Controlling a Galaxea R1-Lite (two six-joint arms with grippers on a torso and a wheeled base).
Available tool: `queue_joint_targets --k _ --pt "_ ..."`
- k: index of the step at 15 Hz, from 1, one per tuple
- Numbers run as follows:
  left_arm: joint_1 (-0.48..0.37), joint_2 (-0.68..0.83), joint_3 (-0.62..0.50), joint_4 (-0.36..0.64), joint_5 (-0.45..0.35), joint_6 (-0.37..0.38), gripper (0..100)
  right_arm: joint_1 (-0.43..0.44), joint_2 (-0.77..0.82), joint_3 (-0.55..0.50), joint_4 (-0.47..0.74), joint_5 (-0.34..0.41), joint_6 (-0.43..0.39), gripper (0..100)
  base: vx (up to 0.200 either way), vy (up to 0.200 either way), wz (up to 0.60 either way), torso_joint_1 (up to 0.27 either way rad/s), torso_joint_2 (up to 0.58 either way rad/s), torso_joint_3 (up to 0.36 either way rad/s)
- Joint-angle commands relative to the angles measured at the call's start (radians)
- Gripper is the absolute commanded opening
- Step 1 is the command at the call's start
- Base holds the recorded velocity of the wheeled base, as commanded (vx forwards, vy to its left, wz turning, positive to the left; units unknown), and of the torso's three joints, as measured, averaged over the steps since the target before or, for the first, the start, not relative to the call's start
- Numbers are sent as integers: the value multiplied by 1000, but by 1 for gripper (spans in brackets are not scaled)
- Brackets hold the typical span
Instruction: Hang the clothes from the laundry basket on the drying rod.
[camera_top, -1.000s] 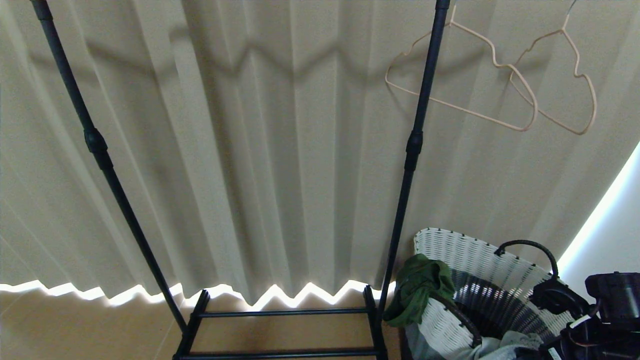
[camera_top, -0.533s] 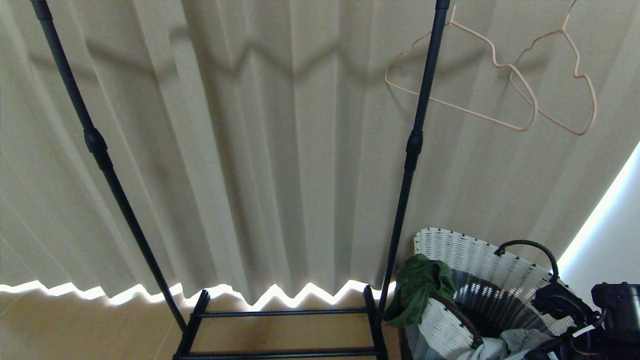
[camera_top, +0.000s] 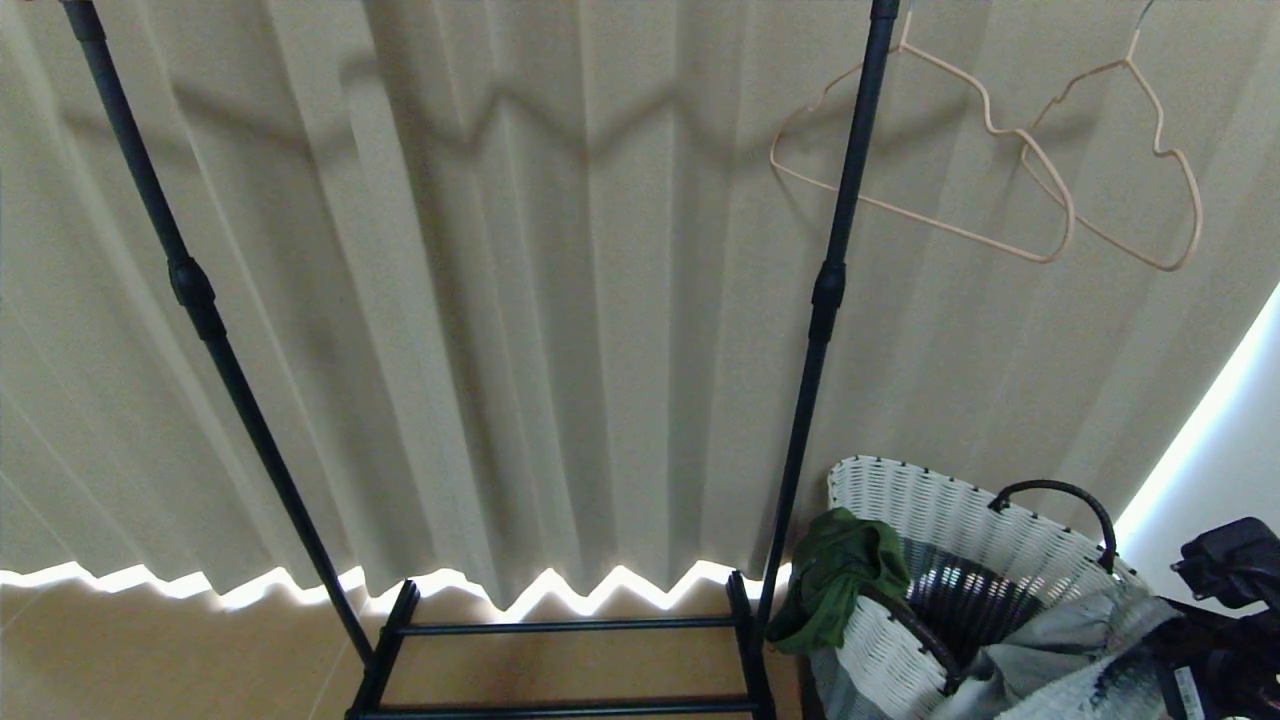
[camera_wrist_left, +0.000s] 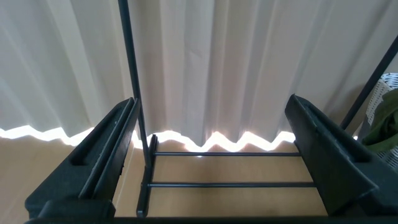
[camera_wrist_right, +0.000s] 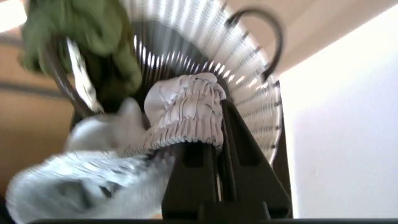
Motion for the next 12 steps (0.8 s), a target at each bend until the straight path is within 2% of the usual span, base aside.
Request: queue_joint_targets --k 1,4,6,12 --pt "0 0 0 0 0 0 100 4 -230 -107 169 1 59 0 0 0 0 0 0 0" --pt "0 0 0 0 -1 1 100 7 -365 -281 557 3 238 0 0 0 0 0 0 0" --pt "0 0 0 0 -1 1 100 10 -417 -301 649 12 278 0 0 0 0 0 0 0" --pt "0 0 0 0 -1 0 100 10 -453 -278 660 14 278 0 -200 0 0 2 4 2"
